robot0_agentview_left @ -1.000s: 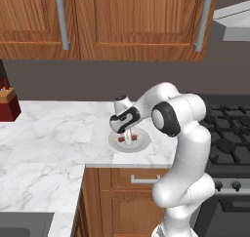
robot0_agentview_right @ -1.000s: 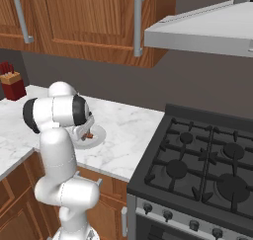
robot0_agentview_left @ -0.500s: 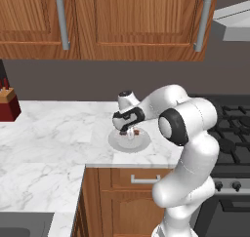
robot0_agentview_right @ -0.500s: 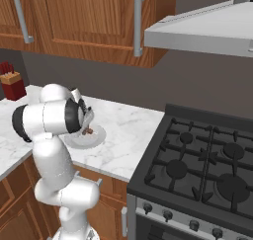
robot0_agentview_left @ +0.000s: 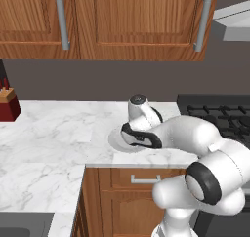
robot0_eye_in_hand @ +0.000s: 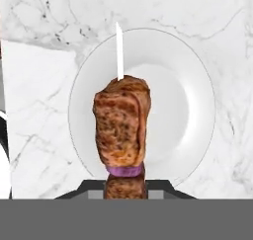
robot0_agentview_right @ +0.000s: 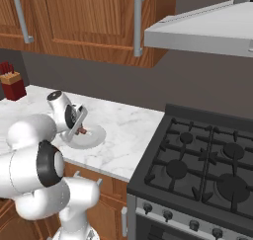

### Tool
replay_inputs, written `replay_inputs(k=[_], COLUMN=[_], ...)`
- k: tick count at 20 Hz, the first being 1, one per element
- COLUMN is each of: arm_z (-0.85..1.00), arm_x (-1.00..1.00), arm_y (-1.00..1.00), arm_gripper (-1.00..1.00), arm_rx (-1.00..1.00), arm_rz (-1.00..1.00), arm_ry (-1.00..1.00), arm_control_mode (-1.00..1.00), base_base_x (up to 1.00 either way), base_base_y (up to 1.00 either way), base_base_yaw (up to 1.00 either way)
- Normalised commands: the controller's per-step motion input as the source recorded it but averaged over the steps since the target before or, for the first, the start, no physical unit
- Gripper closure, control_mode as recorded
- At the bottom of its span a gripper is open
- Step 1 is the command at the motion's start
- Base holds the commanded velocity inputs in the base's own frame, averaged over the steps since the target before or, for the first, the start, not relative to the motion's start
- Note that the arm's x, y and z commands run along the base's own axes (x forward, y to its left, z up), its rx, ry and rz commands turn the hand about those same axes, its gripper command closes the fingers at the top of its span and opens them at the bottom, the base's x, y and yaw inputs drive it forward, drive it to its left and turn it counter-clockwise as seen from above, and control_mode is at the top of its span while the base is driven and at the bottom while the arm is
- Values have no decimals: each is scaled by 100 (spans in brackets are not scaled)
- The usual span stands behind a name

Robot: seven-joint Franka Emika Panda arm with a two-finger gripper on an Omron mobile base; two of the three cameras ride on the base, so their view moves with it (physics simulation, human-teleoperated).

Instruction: Place the cold items (onion and peach) from the fridge in one tupperware on the dining counter. Place the warm items (hot dog and kebab skewer) in the stove area in another tupperware.

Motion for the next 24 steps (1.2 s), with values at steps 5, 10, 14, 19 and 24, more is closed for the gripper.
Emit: replay_inputs(k=[5, 10, 14, 19, 24], arm_z=[95, 98, 94, 80, 62], arm_x=[-58, -58, -61, -67, -66], arm_y=[-1, -6, -12, -18, -37], arm_gripper=[100, 100, 100, 100, 100], arm_rx=[1, 8, 11, 10, 3], arm_rz=[-2, 0, 0, 0, -13], arm_ry=[-8, -1, -2, -6, -9], arm_control_mode=[-100, -100, -100, -100, -100], base_base_x=[0, 0, 0, 0, 0], base_base_y=[0, 0, 0, 0, 0], base_base_yaw=[0, 0, 0, 0, 0])
